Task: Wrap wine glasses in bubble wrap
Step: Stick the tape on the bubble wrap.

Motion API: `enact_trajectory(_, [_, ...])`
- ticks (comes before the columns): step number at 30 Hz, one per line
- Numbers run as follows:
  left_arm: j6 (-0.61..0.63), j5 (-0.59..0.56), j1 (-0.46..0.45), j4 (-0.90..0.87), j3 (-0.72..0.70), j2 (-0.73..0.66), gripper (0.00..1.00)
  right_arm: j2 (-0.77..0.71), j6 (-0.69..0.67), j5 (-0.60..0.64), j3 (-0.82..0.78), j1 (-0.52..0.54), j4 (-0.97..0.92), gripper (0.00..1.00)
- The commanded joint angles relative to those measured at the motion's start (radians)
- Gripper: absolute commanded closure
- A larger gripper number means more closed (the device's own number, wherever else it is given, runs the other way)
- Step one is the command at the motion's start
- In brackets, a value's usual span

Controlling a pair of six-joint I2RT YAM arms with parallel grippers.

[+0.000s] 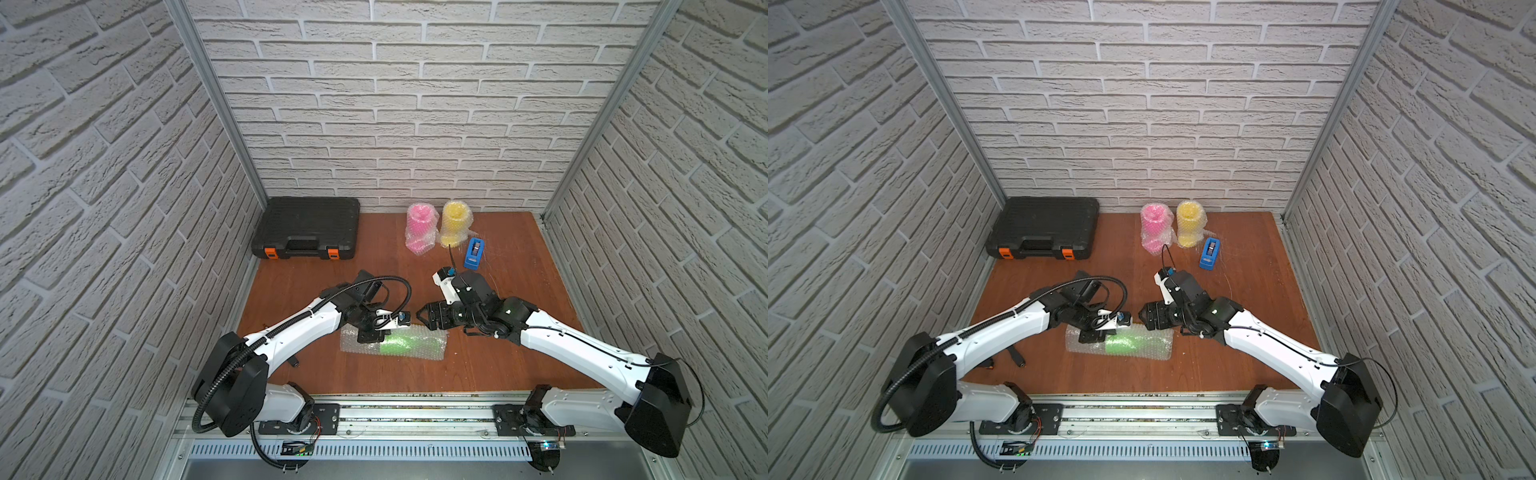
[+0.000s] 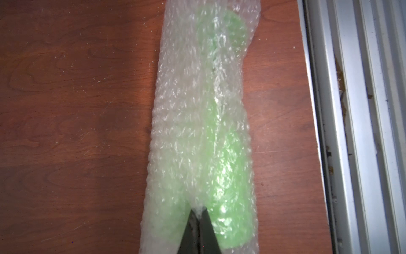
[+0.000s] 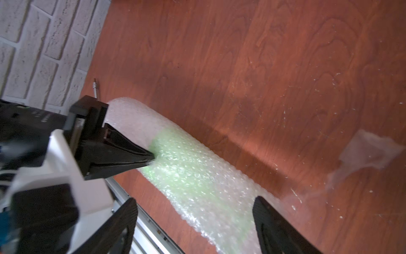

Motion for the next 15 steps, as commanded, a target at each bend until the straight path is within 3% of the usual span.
enact_trajectory(1, [0.008, -0.017, -0.011, -0.08, -0.019, 0.037, 1.0, 0.012, 0.063, -0.132, 0.025, -0.003, 0.012, 0.19])
enact_trajectory(7, [0.009, -0.015, -0.01, -0.08, -0.017, 0.037, 1.0, 0.08, 0.224, -0.322, -0.039, 0.001, 0.239, 0.23])
enact_trajectory(15, [0.011, -0.018, -0.01, -0.083, -0.016, 0.035, 1.0, 0.142, 0.317, -0.414, -0.108, 0.009, 0.38, 0.27])
